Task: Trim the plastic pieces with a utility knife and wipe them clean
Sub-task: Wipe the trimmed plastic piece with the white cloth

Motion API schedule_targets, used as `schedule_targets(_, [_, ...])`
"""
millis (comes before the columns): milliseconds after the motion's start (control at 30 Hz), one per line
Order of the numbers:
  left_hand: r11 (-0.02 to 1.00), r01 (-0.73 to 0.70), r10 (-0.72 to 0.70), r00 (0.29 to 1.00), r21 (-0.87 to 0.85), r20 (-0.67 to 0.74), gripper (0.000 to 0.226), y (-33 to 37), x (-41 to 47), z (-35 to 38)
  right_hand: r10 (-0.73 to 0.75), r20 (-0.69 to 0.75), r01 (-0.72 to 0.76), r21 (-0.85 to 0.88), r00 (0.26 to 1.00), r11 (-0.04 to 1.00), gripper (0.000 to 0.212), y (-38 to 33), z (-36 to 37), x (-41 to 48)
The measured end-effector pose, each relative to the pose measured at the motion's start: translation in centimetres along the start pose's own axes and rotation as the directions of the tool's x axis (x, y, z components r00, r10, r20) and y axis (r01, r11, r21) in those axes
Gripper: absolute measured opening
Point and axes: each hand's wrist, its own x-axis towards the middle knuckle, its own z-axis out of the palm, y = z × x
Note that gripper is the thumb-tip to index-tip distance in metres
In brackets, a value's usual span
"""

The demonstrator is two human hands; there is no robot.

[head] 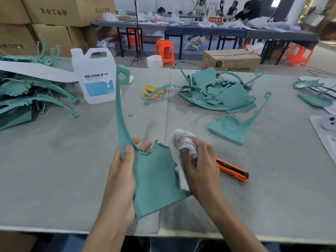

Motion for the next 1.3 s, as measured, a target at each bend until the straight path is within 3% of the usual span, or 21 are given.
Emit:
schedule_targets(67, [0.997, 0.046, -0.047, 0.999, -0.054, -0.011, 0.038, 0.0, 0.5, 0.4, -0.110, 0.004, 0.110, 0.000, 0.994, 0.994, 0.033, -2.2, 0.0, -1.5])
schedule_targets(167, [0.943, 0.246, -0.251, 0.968, -0.224, 0.005, 0.059, 0.1, 1.0, 1.3, -0.309, 0.142, 0.300, 0.078, 0.940, 0.951, 0.042, -5.1, 0.8, -4.6])
schedule_targets(267, [0.864, 0.371, -0.350, 0.928, -0.339, 0.125, 0.070, 0.4, 0.9, 1.3, -0.369, 0.196, 0.341, 0.163, 0.908, 0.926, 0.043, -6.4, 1.1, -6.3])
schedule_targets(400, [0.882, 0.290, -0.244, 0.956, -0.372, 0.165, 0.044, 0.0, -0.1, 0.9, -0.426, 0.206, 0.363, 0.285, 0.881, 0.887, 0.029, -7.3, 1.3, -5.6])
schedule_targets(500, [0.911, 0.258, -0.219, 0.963, -0.320, 0.154, 0.063, -0.3, -0.8, 1.2, -0.359, 0.181, 0.295, 0.304, 0.916, 0.906, 0.020, -7.8, 2.0, -4.2])
schedule_targets(567, [0.934, 0.204, -0.162, 0.974, -0.293, 0.161, 0.058, -0.2, -1.1, 1.7, -0.333, 0.162, 0.285, 0.262, 0.929, 0.922, 0.019, -7.9, 2.3, -3.5])
schedule_targets(633, [0.981, 0.104, -0.080, 0.986, -0.165, 0.149, 0.059, -0.4, -1.4, 2.4, -0.264, 0.122, 0.228, 0.247, 0.957, 0.942, 0.022, -7.9, 2.5, -2.5])
schedule_targets(733, [0.998, -0.004, -0.003, 0.994, 0.063, 0.113, 0.063, -1.2, -1.5, 2.8, -0.116, 0.071, 0.081, 0.383, 0.991, 0.920, 0.028, -8.4, 2.7, -1.4])
schedule_targets(900, [0.921, -0.233, 0.190, 0.968, 0.313, 0.163, 0.038, -1.4, -0.4, 2.0, -0.081, -0.019, 0.079, 0.527, 0.997, 0.846, 0.021, -8.8, 2.2, -1.3])
schedule_targets(1000, [0.905, -0.242, 0.223, 0.970, 0.351, 0.095, 0.034, -0.8, -0.1, 1.3, -0.031, -0.068, 0.066, 0.626, 0.997, 0.777, 0.016, -8.0, 0.6, -0.7])
schedule_targets(1067, [0.923, -0.191, 0.178, 0.982, 0.333, 0.069, 0.035, -0.5, 0.2, 0.5, -0.036, -0.151, 0.115, 0.557, 0.988, 0.823, 0.014, -6.5, -1.3, 0.5])
schedule_targets(1133, [0.932, -0.165, 0.149, 0.986, 0.322, 0.074, 0.033, 0.0, 0.1, 0.2, -0.040, -0.180, 0.100, 0.339, 0.983, 0.936, 0.011, -4.1, -3.1, 2.2])
schedule_targets(1200, [0.941, -0.159, 0.141, 0.987, 0.300, 0.080, 0.035, 0.4, -0.2, 0.2, -0.024, -0.143, 0.045, 0.146, 0.989, 0.988, 0.012, -1.4, -4.5, 3.8])
schedule_targets(1300, [0.946, -0.172, 0.157, 0.985, 0.274, 0.075, 0.029, 0.7, -0.3, 0.5, 0.016, -0.075, -0.015, 0.022, 0.997, 1.000, 0.021, 1.9, -6.3, 5.2])
